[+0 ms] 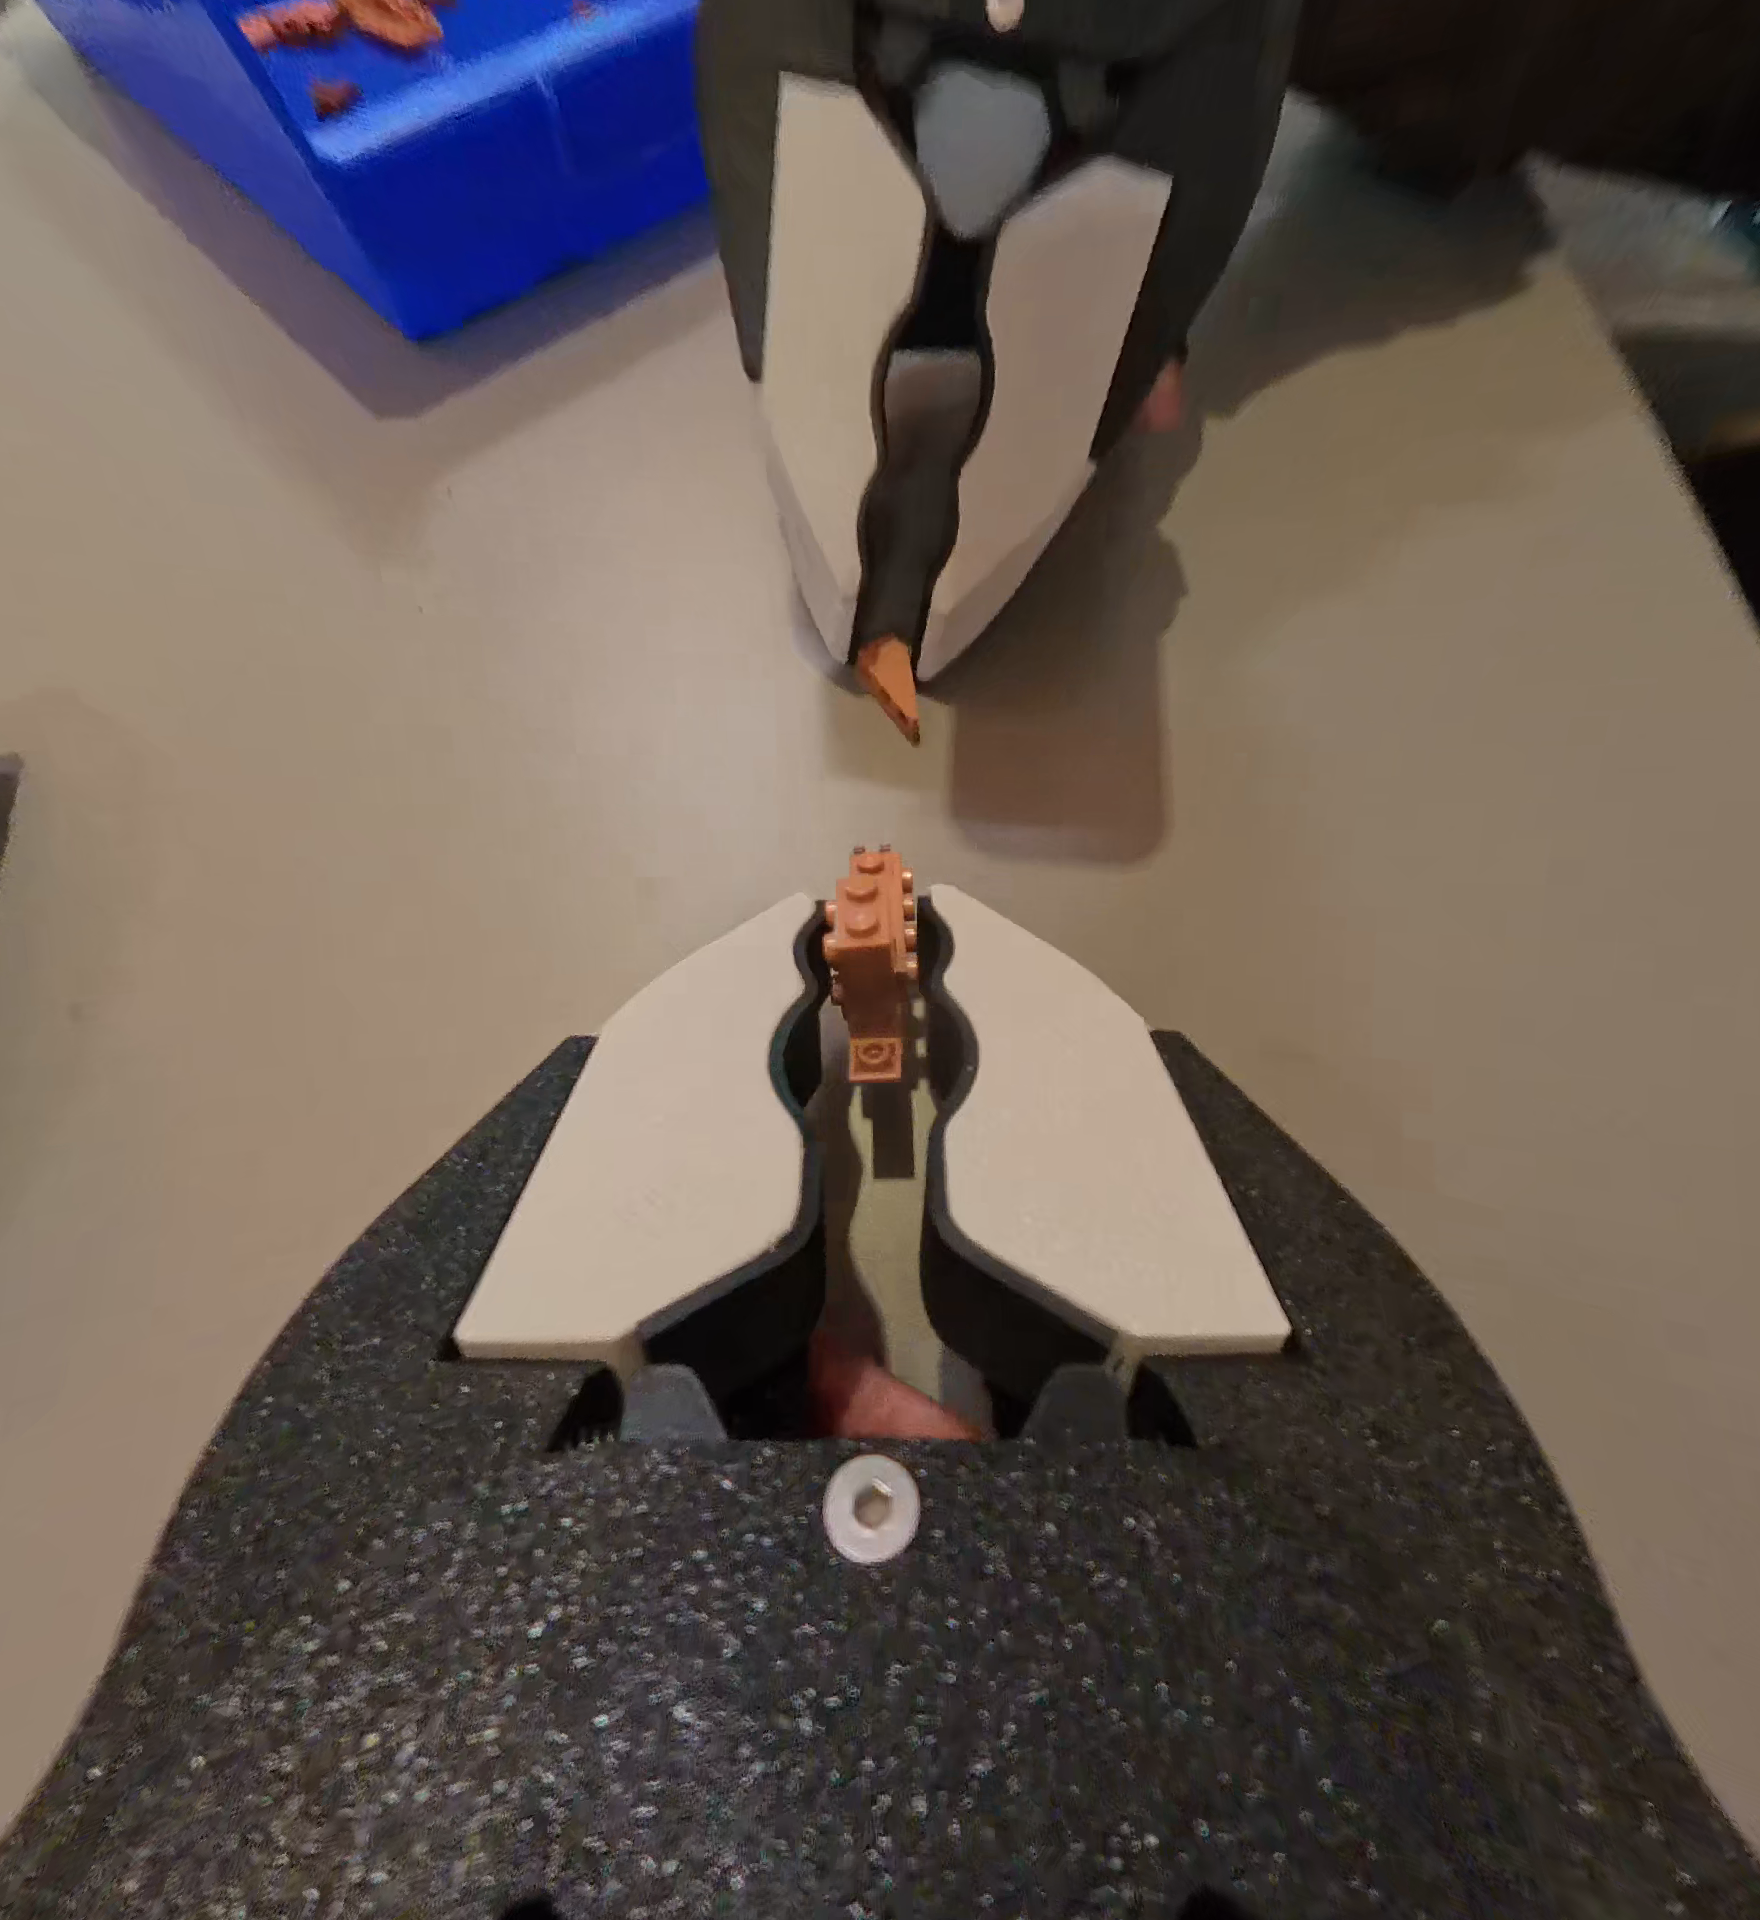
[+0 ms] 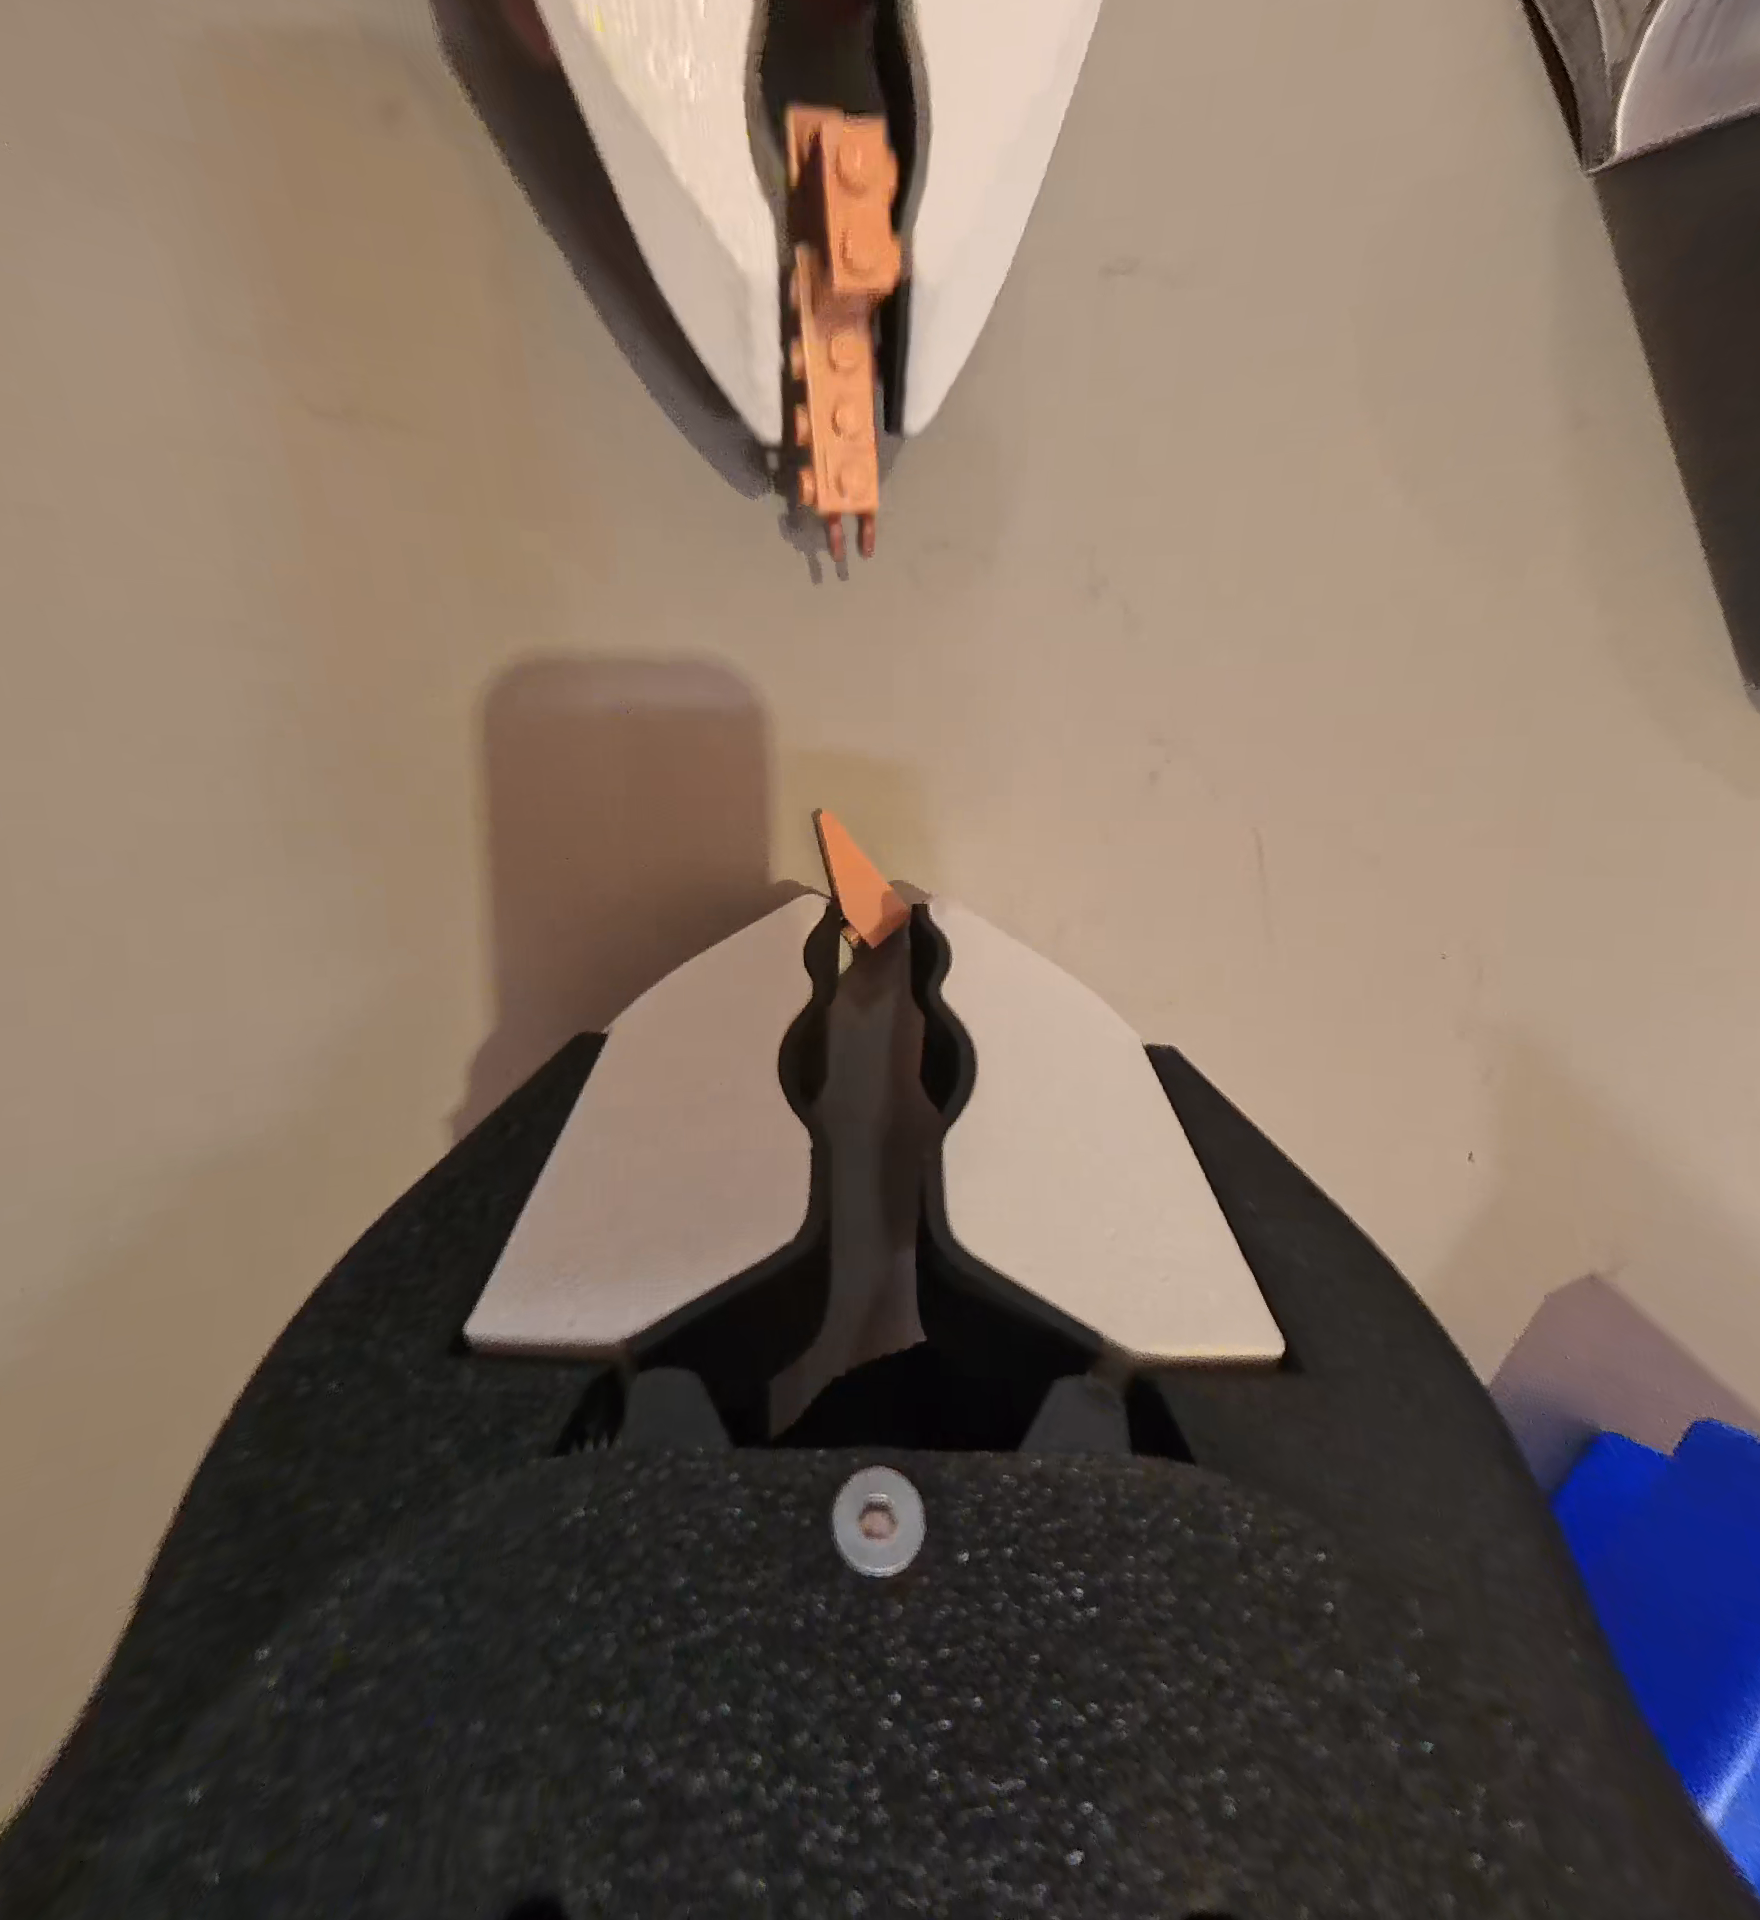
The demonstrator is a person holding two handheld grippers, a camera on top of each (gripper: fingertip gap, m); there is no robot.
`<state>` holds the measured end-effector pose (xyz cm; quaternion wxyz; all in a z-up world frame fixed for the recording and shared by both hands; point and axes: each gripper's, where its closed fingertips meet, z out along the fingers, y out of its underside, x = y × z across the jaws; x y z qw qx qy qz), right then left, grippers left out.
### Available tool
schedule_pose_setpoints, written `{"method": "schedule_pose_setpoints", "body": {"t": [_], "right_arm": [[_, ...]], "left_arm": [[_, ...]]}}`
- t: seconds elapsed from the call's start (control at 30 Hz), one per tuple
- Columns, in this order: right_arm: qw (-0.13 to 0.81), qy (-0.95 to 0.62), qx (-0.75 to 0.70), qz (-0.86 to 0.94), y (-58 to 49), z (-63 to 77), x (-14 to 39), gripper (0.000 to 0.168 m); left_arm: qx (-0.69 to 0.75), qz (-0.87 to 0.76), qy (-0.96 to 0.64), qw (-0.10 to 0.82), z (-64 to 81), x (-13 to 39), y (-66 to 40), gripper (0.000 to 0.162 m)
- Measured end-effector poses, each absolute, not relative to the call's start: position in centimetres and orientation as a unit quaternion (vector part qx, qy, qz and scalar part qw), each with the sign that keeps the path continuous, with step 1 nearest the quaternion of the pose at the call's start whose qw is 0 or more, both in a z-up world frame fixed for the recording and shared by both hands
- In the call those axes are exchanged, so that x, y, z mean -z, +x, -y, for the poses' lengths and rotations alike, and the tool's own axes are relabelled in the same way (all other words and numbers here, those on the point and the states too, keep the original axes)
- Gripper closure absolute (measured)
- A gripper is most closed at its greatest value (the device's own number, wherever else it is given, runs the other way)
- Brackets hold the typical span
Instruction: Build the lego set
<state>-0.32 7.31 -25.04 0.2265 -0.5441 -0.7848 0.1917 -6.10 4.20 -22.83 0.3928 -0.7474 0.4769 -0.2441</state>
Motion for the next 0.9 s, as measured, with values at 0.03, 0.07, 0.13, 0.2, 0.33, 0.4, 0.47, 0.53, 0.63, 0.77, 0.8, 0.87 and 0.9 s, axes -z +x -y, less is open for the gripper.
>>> {"method": "schedule_pose_setpoints", "body": {"t": [0.03,0.07,0.13,0.2,0.33,0.4,0.47,0.53,0.63,0.77,0.8,0.87,0.9], "right_arm": [[0.226,-0.543,-0.191,0.786,-0.4,-7.3,25.0,0.156],[0.226,-0.543,-0.190,0.786,-0.5,-7.3,25.0,0.156],[0.227,-0.544,-0.194,0.784,-0.8,-7.3,24.9,0.156],[0.228,-0.543,-0.201,0.782,-1.0,-7.1,24.8,0.156],[0.234,-0.546,-0.222,0.773,-1.6,-7.1,24.2,0.156],[0.238,-0.549,-0.234,0.766,-1.8,-7.1,23.8,0.156],[0.242,-0.554,-0.253,0.755,-2.1,-7.1,23.3,0.156],[0.243,-0.563,-0.285,0.736,-2.5,-7.0,22.5,0.156],[0.232,-0.588,-0.360,0.686,-3.3,-6.7,21.0,0.156],[0.185,-0.631,-0.436,0.615,-4.1,-6.2,19.9,0.156],[0.169,-0.637,-0.449,0.603,-4.2,-5.9,19.9,0.156],[0.139,-0.646,-0.465,0.589,-4.4,-5.2,20.0,0.156],[0.130,-0.648,-0.470,0.585,-4.4,-4.9,20.0,0.156]], "left_arm": [[0.227,-0.486,-0.753,0.381,-4.2,23.4,-6.2,0.146],[0.207,-0.495,-0.759,0.369,-4.1,24.1,-6.4,0.146],[0.192,-0.501,-0.761,0.364,-4.1,24.5,-6.4,0.146],[0.193,-0.501,-0.761,0.363,-4.1,24.5,-6.5,0.146],[0.194,-0.505,-0.758,0.364,-3.9,24.4,-6.7,0.135],[0.198,-0.508,-0.755,0.364,-3.7,24.4,-6.7,0.127],[0.204,-0.508,-0.750,0.370,-3.6,24.0,-6.7,0.121],[0.206,-0.506,-0.742,0.388,-3.7,23.3,-6.6,0.119],[0.208,-0.504,-0.715,0.437,-4.1,21.4,-6.2,0.121],[0.185,-0.514,-0.673,0.498,-4.5,19.8,-5.6,0.128],[0.174,-0.519,-0.665,0.508,-4.5,19.6,-5.5,0.129],[0.147,-0.535,-0.645,0.525,-4.6,19.6,-5.2,0.130],[0.134,-0.545,-0.635,0.530,-4.5,19.6,-5.0,0.130]]}}
